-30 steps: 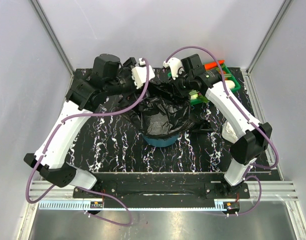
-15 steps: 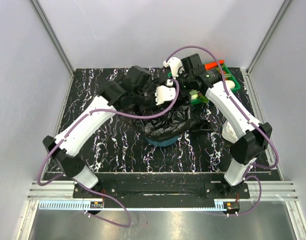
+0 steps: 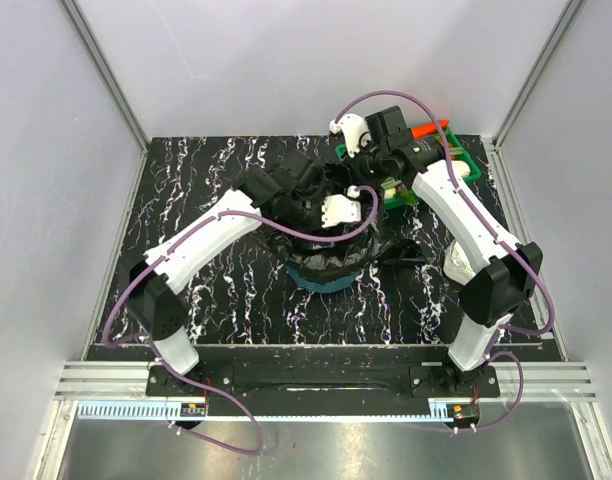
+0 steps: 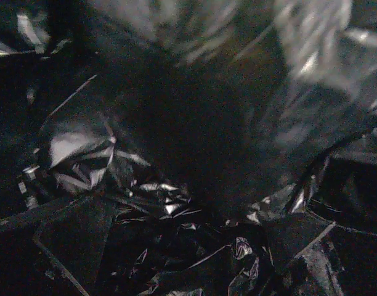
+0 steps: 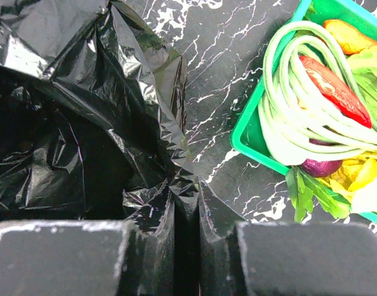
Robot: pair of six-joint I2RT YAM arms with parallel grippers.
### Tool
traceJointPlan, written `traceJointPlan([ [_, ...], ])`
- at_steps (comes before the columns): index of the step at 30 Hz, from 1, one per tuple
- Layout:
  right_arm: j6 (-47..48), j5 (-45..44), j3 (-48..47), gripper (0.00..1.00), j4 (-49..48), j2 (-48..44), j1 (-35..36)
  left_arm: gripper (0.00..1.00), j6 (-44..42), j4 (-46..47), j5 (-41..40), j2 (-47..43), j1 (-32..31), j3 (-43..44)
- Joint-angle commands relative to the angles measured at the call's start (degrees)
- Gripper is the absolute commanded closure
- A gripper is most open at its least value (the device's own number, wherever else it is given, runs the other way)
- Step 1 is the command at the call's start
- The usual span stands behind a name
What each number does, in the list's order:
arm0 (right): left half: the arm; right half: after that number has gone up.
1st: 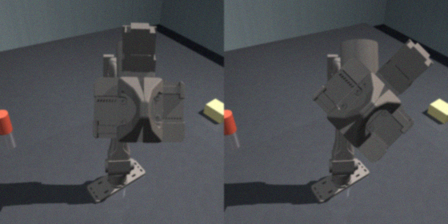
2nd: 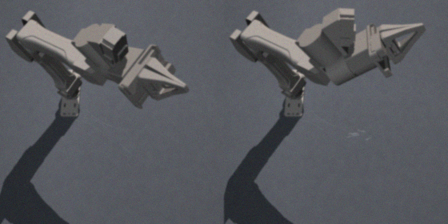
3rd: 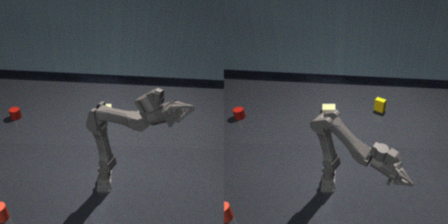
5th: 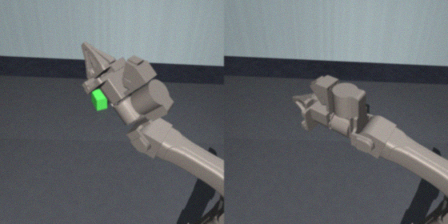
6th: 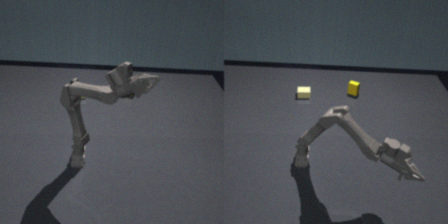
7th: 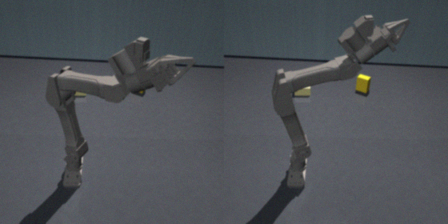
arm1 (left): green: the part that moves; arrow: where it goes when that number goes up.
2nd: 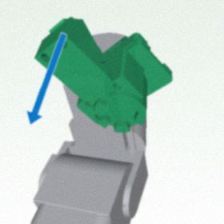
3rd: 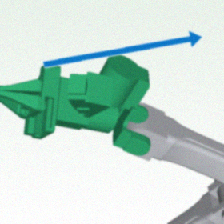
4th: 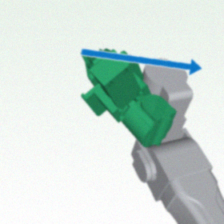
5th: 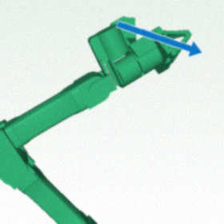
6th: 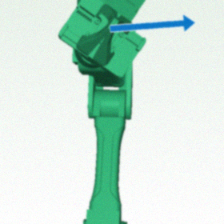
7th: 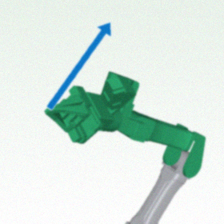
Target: Put the trash bags into the trash bin
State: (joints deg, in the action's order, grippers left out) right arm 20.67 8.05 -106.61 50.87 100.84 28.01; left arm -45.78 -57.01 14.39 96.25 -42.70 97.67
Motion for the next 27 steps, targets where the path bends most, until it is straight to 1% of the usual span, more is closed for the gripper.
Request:
traceJointPlan([
  [1,2.98,-1.29,-1.76,0.94,-0.69,1.03,-1.20,0.01,-2.91,1.47,0.37,3.33,-0.55,-1.34],
  [12,3.06,0.47,-0.80,0.95,-0.69,1.20,-2.08,0.01,-4.93,3.49,6.35,8.25,-1.07,-3.10],
  [19,3.15,1.08,0.26,0.95,-0.77,1.47,-2.52,0.01,-6.51,4.28,11.27,5.80,-1.51,-4.59],
  [21,3.07,1.26,0.00,0.94,-0.69,1.90,-2.70,0.01,-6.52,4.10,10.92,5.88,-1.78,-4.42],
  [27,2.98,1.00,-0.79,0.83,-0.69,1.82,-2.87,0.01,-3.80,4.01,8.20,4.57,-1.69,-0.82],
])
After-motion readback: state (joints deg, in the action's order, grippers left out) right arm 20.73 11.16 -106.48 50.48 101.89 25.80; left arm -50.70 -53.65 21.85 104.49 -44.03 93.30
